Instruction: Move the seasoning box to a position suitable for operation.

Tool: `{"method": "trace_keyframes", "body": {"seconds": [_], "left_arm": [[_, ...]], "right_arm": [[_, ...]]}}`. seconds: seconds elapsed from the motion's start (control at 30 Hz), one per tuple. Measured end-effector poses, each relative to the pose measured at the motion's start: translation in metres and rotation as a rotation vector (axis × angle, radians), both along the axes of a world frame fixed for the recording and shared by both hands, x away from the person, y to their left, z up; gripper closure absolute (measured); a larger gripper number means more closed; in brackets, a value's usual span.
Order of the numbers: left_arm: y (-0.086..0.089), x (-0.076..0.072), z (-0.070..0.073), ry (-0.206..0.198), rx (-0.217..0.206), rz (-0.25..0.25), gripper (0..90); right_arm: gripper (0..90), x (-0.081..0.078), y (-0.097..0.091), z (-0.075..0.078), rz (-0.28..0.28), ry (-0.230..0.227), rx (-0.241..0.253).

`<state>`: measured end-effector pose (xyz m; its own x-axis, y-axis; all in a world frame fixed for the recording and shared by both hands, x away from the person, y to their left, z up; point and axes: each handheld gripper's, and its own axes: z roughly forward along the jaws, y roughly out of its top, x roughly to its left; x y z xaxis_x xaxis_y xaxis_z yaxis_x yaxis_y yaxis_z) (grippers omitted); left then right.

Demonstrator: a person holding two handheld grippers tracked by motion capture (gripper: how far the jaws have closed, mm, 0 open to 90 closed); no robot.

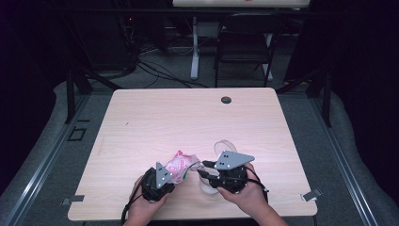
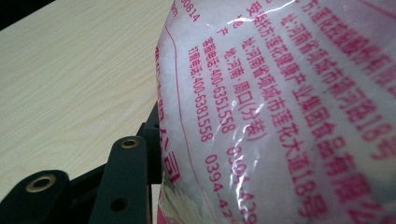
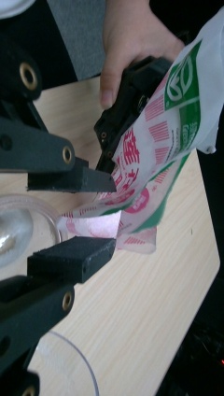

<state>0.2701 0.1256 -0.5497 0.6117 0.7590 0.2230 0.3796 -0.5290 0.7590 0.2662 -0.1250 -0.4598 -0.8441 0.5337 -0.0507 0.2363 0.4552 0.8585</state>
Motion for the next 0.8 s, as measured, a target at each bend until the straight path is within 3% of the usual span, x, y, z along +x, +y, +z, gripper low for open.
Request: {"method": "trace_keyframes", "body": {"seconds": [0.17, 0.4, 0.6, 0.8], "left_arm": [[0.0, 0.002, 0.003, -0.015, 0.008, 0.007, 55.7], [-0.001, 0.002, 0.006, -0.027, 0.022, 0.005, 55.9], [-0.003, 0.003, 0.004, -0.037, 0.044, -0.008, 56.1], [-0.004, 0.004, 0.006, -0.047, 0.067, -0.013, 56.2]], "right_arm": [[61.6, -0.001, -0.003, 0.004, -0.001, -0.026, -0.012], [54.2, -0.003, 0.0, 0.012, 0.017, -0.095, -0.069], [51.0, -0.004, 0.008, 0.018, 0.067, -0.175, -0.145], [50.5, -0.003, 0.016, 0.02, 0.107, -0.201, -0.176]]}}
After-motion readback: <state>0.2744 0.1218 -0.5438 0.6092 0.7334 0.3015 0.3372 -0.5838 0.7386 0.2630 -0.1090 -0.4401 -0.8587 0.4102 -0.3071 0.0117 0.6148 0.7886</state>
